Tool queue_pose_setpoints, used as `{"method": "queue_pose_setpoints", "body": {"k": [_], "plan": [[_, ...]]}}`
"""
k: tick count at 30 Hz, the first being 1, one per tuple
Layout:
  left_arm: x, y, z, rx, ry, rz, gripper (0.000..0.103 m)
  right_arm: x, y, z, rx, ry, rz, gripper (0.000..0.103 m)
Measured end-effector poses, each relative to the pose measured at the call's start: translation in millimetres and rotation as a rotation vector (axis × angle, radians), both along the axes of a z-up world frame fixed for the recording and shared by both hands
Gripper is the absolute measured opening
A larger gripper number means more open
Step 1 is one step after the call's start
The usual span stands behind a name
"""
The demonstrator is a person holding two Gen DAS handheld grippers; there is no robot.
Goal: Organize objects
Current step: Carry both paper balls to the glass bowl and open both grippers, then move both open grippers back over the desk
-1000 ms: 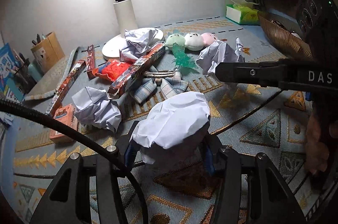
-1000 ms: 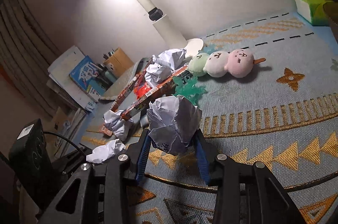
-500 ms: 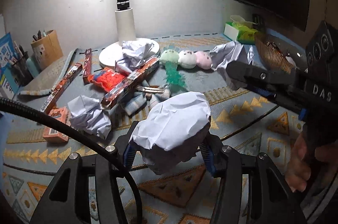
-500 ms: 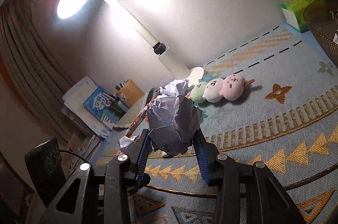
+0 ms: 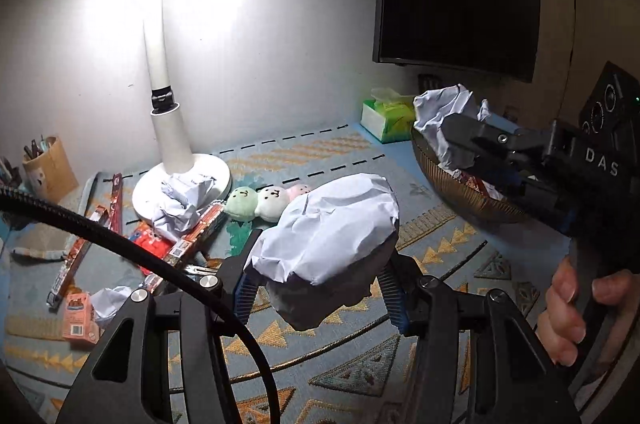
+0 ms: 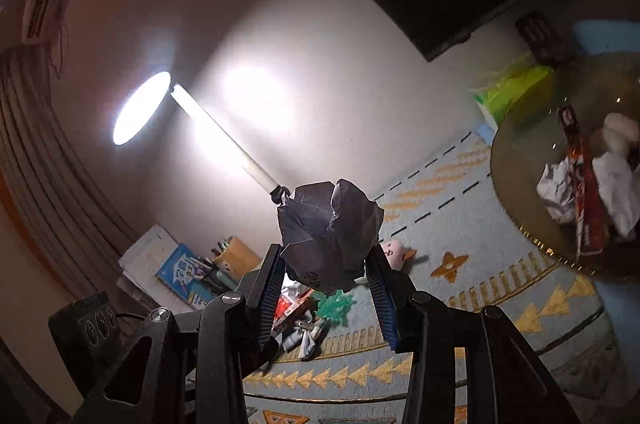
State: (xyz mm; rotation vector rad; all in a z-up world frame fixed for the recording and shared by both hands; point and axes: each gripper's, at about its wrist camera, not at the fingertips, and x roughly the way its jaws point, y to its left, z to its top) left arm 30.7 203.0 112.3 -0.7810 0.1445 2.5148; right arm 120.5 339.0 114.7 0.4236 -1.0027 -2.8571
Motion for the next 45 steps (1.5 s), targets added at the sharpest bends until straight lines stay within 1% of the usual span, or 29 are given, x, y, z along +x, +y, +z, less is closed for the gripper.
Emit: {"method": "queue_pose_setpoints", "body": {"k": [2,5,6,9,12,14,16,19,22,27,31,32,33,34,35,36,37,39,40,42,45], "plan": [[-2,4,6,0.027,0.005,-0.008,0.050,10,12,15,0.033,-0.001,-0.062,0.041],[-5,18,17,0.036,0.032,-0.026,0.050,28,35,30,0.068,-0.009,-0.184,0.041],[-5,25,21,0.043,0.041,-0.043,0.050,33,43,32,0.069,-0.009,-0.214,0.041],[-7,50,34,0.069,0.068,-0.094,0.050,41,64,33,0.065,-0.049,-0.274,0.041],[-9,76,43,0.101,0.087,-0.138,0.050,49,81,32,0.076,-0.075,-0.295,0.041],[-11,94,47,0.112,0.080,-0.176,0.050,54,94,33,0.085,-0.099,-0.315,0.041],[-11,111,51,0.115,0.085,-0.205,0.050,59,106,35,0.105,-0.118,-0.321,0.041],[-11,136,52,0.117,0.080,-0.249,0.050,61,123,40,0.171,-0.160,-0.347,0.041],[-10,158,49,0.100,0.077,-0.298,0.050,62,138,42,0.206,-0.196,-0.358,0.041],[-18,192,40,0.087,0.057,-0.356,0.051,43,150,43,0.303,-0.260,-0.359,0.041],[-26,214,31,0.071,0.070,-0.399,0.056,23,159,42,0.367,-0.315,-0.368,0.041],[-28,219,28,0.068,0.067,-0.424,0.060,18,162,40,0.369,-0.333,-0.378,0.042],[-31,223,24,0.066,0.049,-0.452,0.067,14,166,37,0.360,-0.352,-0.392,0.046],[-34,227,19,0.060,0.001,-0.489,0.094,12,170,34,0.330,-0.364,-0.396,0.069],[-35,233,15,0.048,-0.054,-0.513,0.103,9,175,30,0.281,-0.388,-0.387,0.103],[-36,233,13,0.047,-0.078,-0.513,0.103,7,178,27,0.246,-0.380,-0.378,0.103],[-35,232,15,0.055,-0.067,-0.499,0.103,8,179,26,0.226,-0.351,-0.378,0.103],[-31,228,19,0.046,-0.034,-0.469,0.103,12,175,27,0.225,-0.290,-0.391,0.103],[-23,223,18,0.036,-0.022,-0.459,0.103,13,172,28,0.235,-0.282,-0.394,0.103],[-20,214,19,0.018,-0.007,-0.441,0.103,12,167,30,0.242,-0.299,-0.410,0.103],[-18,204,21,0.006,0.002,-0.420,0.103,12,164,31,0.197,-0.295,-0.408,0.103]]}}
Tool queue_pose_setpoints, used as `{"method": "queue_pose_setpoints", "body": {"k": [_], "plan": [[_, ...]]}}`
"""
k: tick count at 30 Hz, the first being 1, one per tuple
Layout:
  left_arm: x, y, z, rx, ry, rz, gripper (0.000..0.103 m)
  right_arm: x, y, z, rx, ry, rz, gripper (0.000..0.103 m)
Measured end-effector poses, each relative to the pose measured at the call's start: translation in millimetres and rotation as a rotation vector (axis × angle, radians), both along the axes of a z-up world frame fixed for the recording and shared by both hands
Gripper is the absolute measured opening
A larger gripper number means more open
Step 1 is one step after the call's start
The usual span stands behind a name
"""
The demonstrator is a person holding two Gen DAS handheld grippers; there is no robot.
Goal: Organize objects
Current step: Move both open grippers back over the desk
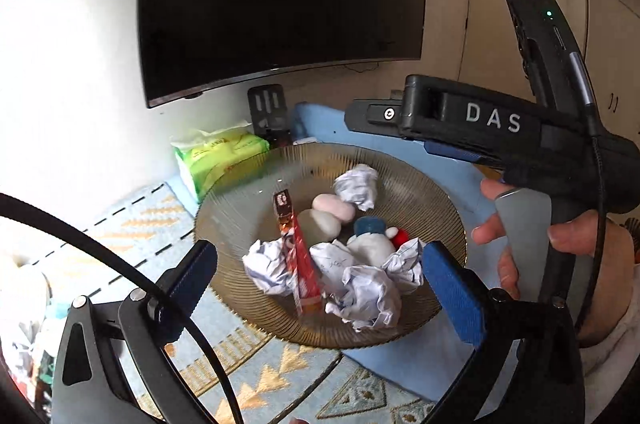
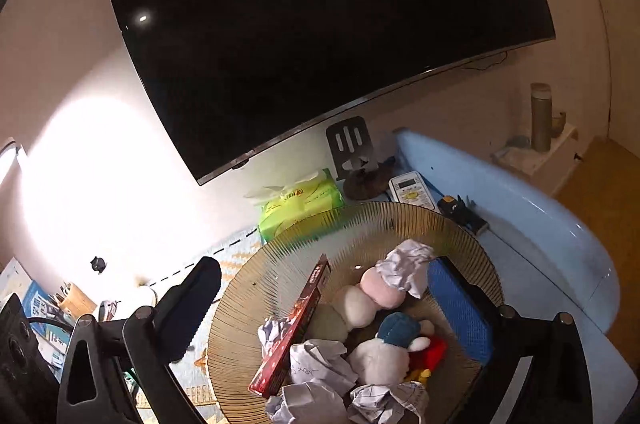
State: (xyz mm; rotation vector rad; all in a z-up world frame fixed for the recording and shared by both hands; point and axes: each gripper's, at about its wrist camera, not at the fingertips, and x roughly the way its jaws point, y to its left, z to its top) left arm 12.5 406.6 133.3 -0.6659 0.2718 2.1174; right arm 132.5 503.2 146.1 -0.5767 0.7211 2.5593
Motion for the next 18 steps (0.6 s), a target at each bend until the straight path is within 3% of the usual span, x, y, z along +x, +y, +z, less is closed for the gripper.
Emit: {"method": "queue_pose_setpoints", "body": {"k": [5,11,18], "plan": [[0,-26,12,0.002,0.022,0.046,0.103,9,-18,15,-0.074,0.038,0.004,0.103],[9,-95,30,0.005,0.063,0.135,0.103,1,-69,37,-0.067,0.106,0.056,0.103],[-8,-209,22,-0.057,0.059,0.357,0.103,-65,-176,29,-0.047,0.074,0.262,0.103]]}}
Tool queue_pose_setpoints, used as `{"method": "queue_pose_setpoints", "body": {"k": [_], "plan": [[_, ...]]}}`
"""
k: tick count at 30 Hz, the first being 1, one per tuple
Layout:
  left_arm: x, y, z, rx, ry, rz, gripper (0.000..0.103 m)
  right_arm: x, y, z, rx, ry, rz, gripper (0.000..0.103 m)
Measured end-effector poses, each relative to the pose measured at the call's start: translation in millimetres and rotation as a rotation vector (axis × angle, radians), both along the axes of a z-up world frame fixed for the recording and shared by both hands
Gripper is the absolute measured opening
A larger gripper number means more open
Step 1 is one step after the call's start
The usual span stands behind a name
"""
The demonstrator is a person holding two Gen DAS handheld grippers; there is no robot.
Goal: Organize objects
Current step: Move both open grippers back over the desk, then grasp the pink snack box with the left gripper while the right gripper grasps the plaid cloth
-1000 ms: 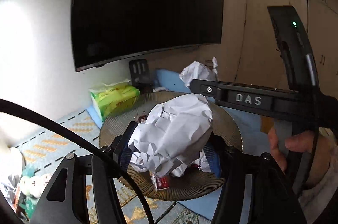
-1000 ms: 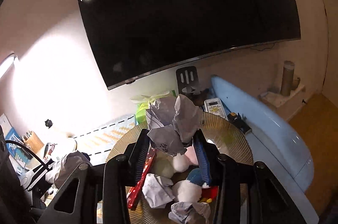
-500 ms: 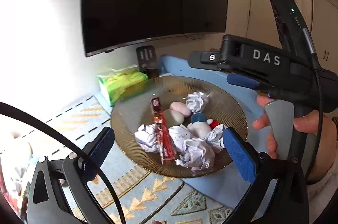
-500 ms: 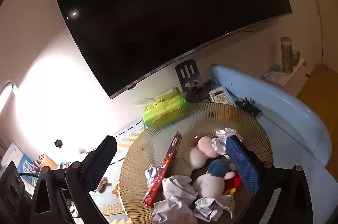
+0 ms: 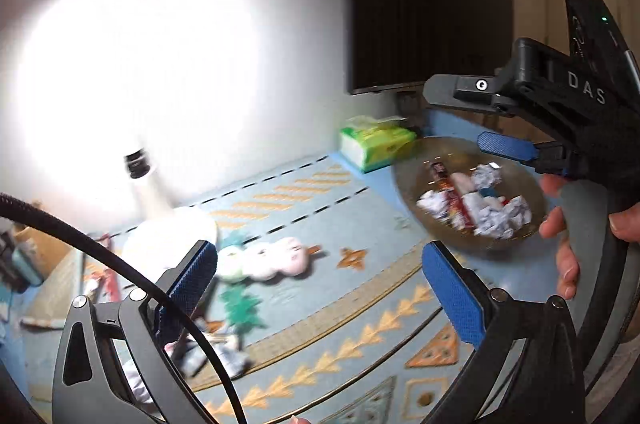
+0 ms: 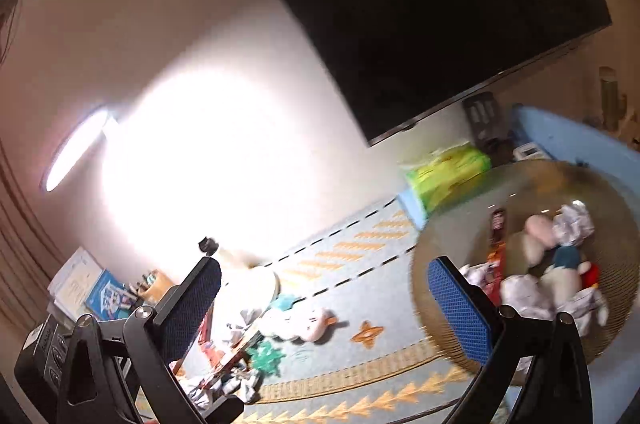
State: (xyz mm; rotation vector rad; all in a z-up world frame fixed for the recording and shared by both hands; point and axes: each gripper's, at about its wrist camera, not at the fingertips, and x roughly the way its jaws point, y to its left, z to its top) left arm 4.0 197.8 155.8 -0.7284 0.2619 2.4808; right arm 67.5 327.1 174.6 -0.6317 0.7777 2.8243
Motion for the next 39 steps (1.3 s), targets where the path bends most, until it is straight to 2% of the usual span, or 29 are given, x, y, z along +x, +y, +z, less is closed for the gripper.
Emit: {"method": "queue_pose_setpoints", "body": {"k": [6,8,11,14,16,18,20,26,31,39], "plan": [[-14,-131,-31,-0.064,-0.113,0.269,0.103,-57,-106,-44,0.083,-0.132,0.207,0.103],[-18,-170,-52,-0.080,-0.196,0.324,0.103,-67,-136,-64,0.099,-0.173,0.284,0.103],[-22,-206,-87,-0.124,-0.284,0.378,0.103,-80,-171,-95,0.149,-0.238,0.369,0.103],[-23,-213,-116,-0.163,-0.333,0.372,0.103,-87,-185,-128,0.224,-0.312,0.382,0.103],[-26,-213,-125,-0.173,-0.344,0.356,0.103,-91,-181,-145,0.249,-0.365,0.375,0.103],[-30,-212,-128,-0.165,-0.351,0.357,0.103,-96,-174,-156,0.282,-0.420,0.359,0.103],[-37,-211,-131,-0.126,-0.365,0.348,0.103,-102,-168,-160,0.312,-0.450,0.355,0.103],[-54,-204,-133,-0.107,-0.351,0.346,0.103,-128,-179,-167,0.415,-0.478,0.394,0.103],[-57,-204,-134,-0.104,-0.351,0.351,0.103,-147,-180,-167,0.416,-0.488,0.367,0.103],[-57,-204,-134,-0.104,-0.349,0.349,0.103,-149,-179,-166,0.399,-0.478,0.368,0.103]]}}
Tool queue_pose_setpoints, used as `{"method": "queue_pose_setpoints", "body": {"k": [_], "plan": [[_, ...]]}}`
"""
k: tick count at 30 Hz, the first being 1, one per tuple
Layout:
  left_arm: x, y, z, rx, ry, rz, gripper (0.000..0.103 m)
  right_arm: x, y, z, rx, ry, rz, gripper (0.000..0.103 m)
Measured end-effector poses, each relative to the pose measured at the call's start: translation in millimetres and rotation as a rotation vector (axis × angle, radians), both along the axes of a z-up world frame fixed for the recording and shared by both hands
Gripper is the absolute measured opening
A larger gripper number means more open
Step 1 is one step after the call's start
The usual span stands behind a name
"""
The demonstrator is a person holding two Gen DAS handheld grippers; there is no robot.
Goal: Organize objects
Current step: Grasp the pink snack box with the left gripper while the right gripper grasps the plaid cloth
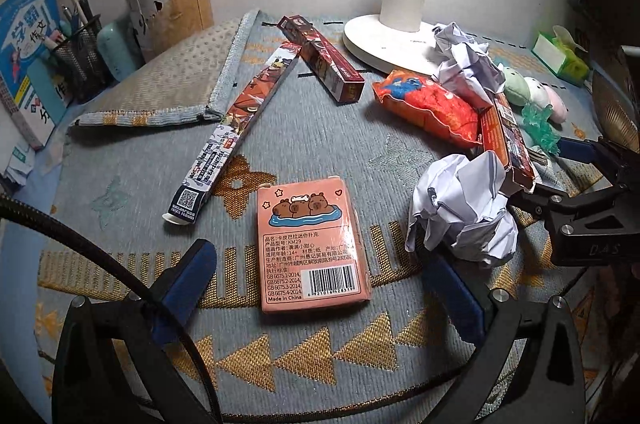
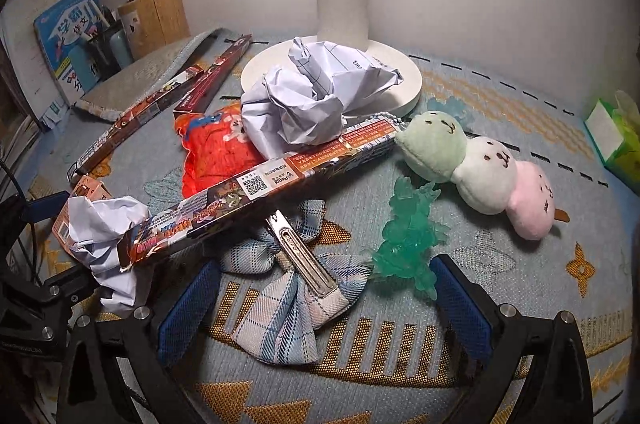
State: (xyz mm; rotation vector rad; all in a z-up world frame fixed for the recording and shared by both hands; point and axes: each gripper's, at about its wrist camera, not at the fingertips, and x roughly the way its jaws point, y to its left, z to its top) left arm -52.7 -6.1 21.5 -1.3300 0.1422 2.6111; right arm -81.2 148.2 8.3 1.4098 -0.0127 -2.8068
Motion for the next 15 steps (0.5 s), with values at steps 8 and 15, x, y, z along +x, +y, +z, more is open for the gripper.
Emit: {"method": "queue_pose_setpoints", "body": {"k": [8,15], "plan": [[16,25,11,-0.147,0.127,-0.034,0.038,14,33,11,-0.292,0.114,-0.008,0.026],[26,11,26,-0.123,0.228,0.036,0.038,30,40,23,-0.321,0.215,-0.038,0.018]]}}
